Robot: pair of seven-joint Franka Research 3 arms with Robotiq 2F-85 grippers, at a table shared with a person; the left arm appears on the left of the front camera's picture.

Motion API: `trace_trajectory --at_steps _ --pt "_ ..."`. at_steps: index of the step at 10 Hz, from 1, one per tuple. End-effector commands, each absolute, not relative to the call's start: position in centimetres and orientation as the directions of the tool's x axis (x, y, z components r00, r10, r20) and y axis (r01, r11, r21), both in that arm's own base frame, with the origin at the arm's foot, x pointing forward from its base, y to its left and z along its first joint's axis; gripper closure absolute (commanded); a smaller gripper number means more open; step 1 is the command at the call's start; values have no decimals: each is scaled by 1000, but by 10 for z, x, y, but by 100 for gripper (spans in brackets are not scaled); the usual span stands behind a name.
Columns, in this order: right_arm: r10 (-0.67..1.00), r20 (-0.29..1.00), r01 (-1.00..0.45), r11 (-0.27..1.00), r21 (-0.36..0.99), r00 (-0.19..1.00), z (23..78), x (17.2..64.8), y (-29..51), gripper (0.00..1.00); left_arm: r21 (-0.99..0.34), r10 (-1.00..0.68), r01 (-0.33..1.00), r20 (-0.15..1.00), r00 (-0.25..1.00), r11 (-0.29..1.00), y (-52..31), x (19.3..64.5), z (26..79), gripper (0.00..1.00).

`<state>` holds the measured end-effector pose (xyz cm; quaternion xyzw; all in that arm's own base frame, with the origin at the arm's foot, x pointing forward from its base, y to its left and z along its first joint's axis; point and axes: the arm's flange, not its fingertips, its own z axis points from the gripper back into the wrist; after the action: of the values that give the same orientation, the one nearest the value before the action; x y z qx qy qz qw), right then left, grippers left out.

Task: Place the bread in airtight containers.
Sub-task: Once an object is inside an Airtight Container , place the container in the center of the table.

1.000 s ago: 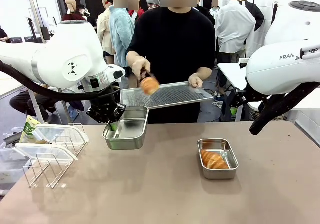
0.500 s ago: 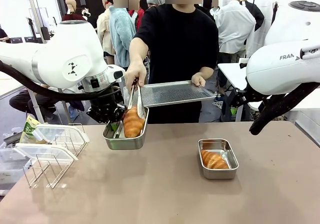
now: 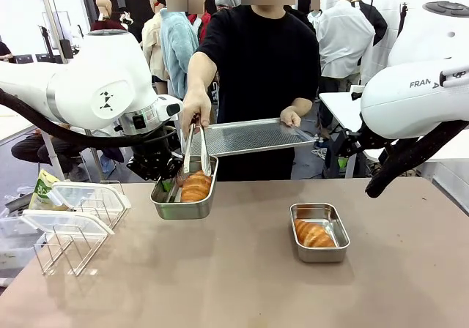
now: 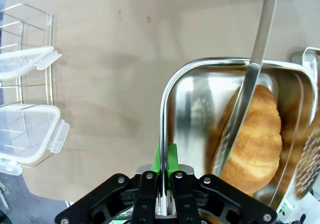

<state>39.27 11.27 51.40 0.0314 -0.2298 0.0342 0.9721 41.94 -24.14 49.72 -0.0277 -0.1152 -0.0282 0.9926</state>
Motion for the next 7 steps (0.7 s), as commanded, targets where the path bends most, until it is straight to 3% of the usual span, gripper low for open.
trace_trajectory --at_steps 1,7 --pt "50 446 -82 995 51 894 513 393 113 0 -52 -47 61 236 971 997 -240 420 501 100" --pt "50 446 -82 995 51 894 513 393 113 0 -52 -47 61 236 971 997 -240 420 501 100"
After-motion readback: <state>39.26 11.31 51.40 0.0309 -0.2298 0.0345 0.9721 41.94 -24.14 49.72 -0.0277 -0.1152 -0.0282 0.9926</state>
